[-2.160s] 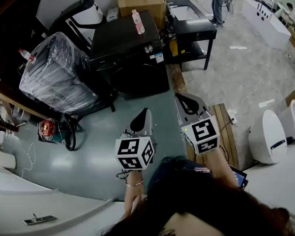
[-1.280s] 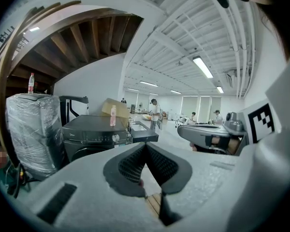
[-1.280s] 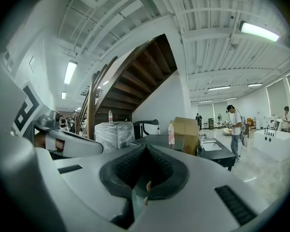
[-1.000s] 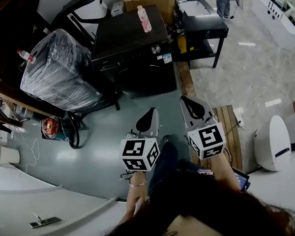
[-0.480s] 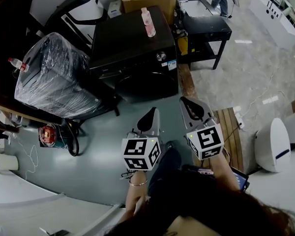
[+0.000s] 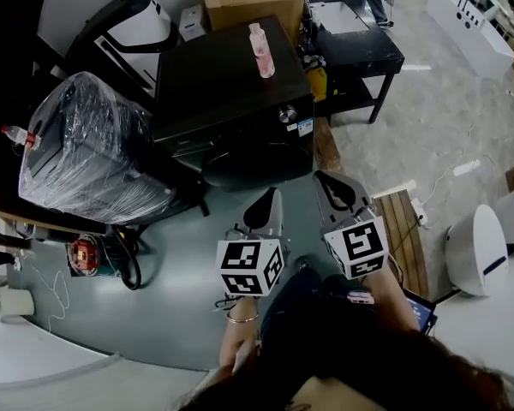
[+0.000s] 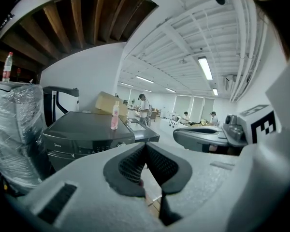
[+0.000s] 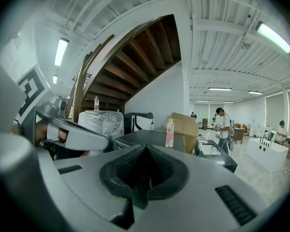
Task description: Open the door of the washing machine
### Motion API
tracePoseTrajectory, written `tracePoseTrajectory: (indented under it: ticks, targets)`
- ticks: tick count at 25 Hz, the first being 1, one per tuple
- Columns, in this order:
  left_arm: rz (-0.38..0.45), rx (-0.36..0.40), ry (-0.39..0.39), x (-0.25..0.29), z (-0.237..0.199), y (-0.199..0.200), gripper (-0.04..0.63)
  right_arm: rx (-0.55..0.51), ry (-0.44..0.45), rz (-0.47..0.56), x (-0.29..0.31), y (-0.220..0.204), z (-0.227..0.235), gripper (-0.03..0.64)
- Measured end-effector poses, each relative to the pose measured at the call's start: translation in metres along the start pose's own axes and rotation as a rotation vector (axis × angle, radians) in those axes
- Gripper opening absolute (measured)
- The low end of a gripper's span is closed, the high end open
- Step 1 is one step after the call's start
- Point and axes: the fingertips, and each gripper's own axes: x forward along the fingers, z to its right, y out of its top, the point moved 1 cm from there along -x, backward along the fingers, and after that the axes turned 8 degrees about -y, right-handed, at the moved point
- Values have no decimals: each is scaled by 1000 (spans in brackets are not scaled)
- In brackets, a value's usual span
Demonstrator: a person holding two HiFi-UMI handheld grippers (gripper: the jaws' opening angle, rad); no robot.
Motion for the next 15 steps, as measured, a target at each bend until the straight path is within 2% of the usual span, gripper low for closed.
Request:
tracePoseTrajectory:
  ticks: [6, 15]
  targets:
    - [-11, 10, -23, 22, -18, 4, 12, 5, -5, -22, 28, -1, 0, 0]
    - [-31, -15, -13, 63, -44, -6, 12, -23, 49, -96, 78, -28, 5, 2]
